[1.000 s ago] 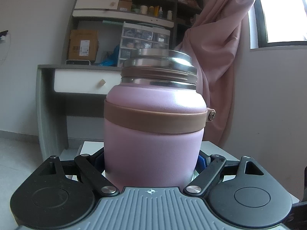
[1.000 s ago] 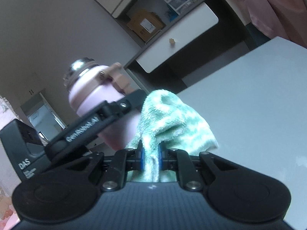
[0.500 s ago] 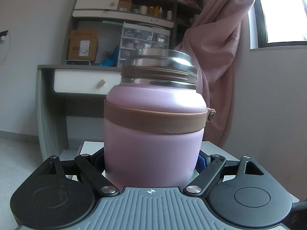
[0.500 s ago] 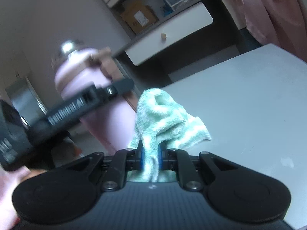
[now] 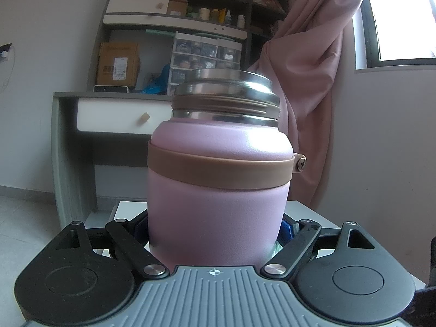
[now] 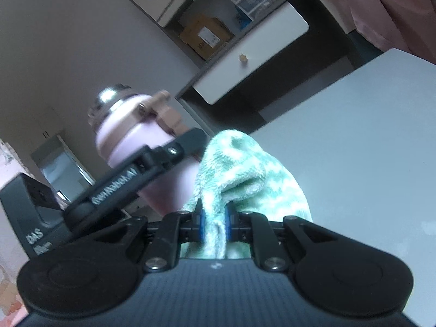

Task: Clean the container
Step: 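Wipe the bottle side with the towel in the right gripper while the left gripper holds it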

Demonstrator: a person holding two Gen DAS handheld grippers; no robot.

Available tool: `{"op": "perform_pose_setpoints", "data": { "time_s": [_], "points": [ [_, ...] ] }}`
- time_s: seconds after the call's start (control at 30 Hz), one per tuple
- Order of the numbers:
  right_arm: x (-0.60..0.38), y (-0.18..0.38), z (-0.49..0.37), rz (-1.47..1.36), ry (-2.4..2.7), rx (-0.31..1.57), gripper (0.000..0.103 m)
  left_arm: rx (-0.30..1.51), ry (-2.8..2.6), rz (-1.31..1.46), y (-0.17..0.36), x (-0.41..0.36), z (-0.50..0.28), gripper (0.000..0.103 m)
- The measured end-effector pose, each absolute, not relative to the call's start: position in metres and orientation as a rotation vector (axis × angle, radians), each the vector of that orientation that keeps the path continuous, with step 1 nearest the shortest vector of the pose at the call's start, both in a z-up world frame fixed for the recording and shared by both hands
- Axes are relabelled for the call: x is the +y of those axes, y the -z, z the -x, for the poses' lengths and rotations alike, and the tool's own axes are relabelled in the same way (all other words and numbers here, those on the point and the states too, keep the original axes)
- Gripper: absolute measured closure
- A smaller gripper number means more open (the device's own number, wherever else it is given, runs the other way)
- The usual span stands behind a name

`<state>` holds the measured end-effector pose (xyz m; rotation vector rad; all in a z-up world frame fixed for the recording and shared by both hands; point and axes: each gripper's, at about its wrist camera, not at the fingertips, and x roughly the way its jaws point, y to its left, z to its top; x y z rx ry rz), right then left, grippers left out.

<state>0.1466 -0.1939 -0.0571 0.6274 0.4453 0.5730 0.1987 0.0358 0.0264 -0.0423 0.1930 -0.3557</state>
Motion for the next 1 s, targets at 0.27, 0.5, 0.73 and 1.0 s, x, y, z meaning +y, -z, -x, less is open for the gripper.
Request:
{"op": "perform_pose_setpoints", "data": {
  "time_s": [0.27,0.5,0.73,1.0],
  "points": [
    [-0.185,0.064,-0.149,-0.559,-0.505,0.495,0.089,0.189,0.356,0.042,-0.023,0.039,-0.196,0.018],
    [-0.197,0.060,-0.139,-0.597,-0.497,0.482,0.089,0.190,0.359,0.045,-0.023,0.042,-0.196,0.018],
    [-0.198,0.049,-0.138,-0.684,-0.603,0.387,0.089,0.195,0.356,0.045,-0.026,0.041,-0.196,0.018],
    [-0.192,0.059,-0.149,-0.665,-0.542,0.400,0.089,0.193,0.366,0.040,-0.023,0.039,-0.196,0.018]
  ]
}}
